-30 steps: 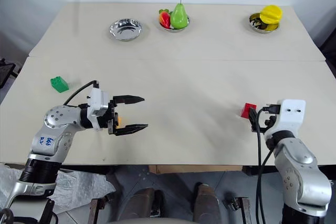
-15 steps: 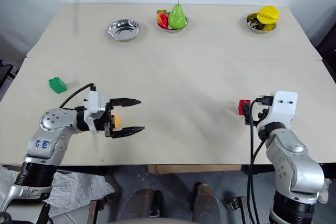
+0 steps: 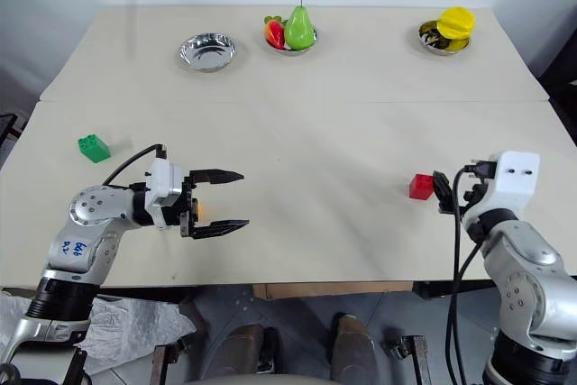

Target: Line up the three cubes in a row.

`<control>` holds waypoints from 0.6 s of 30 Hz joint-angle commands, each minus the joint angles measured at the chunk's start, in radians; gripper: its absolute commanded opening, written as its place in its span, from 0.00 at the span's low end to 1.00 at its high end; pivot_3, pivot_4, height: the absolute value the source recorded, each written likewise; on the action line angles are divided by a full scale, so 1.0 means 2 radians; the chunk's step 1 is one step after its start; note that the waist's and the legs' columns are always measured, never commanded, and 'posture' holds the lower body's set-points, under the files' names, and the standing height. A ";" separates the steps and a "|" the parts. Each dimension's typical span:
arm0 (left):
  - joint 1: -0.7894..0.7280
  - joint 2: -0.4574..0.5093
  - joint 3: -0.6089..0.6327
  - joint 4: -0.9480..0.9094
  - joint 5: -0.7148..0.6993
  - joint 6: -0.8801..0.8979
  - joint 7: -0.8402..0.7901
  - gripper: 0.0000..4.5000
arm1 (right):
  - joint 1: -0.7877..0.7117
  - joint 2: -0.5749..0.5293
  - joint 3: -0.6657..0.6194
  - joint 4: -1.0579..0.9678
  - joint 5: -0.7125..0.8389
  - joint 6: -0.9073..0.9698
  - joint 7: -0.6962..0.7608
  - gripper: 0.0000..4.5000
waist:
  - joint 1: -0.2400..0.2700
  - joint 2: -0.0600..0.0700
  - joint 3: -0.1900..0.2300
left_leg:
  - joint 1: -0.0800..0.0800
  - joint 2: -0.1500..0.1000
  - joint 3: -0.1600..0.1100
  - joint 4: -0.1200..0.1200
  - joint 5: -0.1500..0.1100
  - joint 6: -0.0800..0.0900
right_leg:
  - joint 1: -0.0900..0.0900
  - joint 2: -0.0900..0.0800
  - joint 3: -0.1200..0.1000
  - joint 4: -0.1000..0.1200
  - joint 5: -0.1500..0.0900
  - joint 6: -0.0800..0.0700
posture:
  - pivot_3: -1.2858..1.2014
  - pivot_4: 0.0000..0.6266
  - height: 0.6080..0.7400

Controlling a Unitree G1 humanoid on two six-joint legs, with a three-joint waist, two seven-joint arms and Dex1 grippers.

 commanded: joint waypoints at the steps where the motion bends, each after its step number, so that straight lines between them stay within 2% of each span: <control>1: -0.001 0.004 0.004 -0.013 0.002 -0.003 -0.003 1.00 | -0.010 0.006 0.009 -0.012 0.004 0.007 -0.008 1.00 | 0.001 0.000 0.000 | 0.000 0.000 0.000 0.000 0.000 0.000 | 0.000 0.000 0.000 0.000 0.000 0.000 | 0.52 0.24 1.00; 13: 0.002 0.013 0.009 -0.023 -0.001 0.003 -0.002 1.00 | -0.010 0.031 0.069 0.020 -0.040 0.011 -0.038 1.00 | 0.000 0.000 0.000 | 0.000 0.000 0.000 0.000 0.000 0.000 | 0.000 0.000 0.000 0.000 0.000 0.000 | 0.52 0.24 1.00; 16: 0.000 0.014 0.010 -0.022 -0.001 0.002 -0.002 1.00 | -0.012 0.041 0.077 0.022 -0.046 0.007 -0.042 0.85 | 0.000 0.000 0.000 | 0.000 0.000 0.000 0.000 0.000 0.000 | 0.000 0.000 0.000 0.000 0.000 0.000 | 0.52 0.24 1.00; 18: -0.001 0.014 0.010 -0.021 -0.001 0.002 -0.002 1.00 | -0.015 0.045 0.078 0.024 -0.048 0.005 -0.042 0.70 | 0.000 0.000 0.000 | 0.000 0.000 0.000 0.000 0.000 0.000 | 0.000 0.000 0.000 0.000 0.000 0.000 | 0.52 0.24 1.00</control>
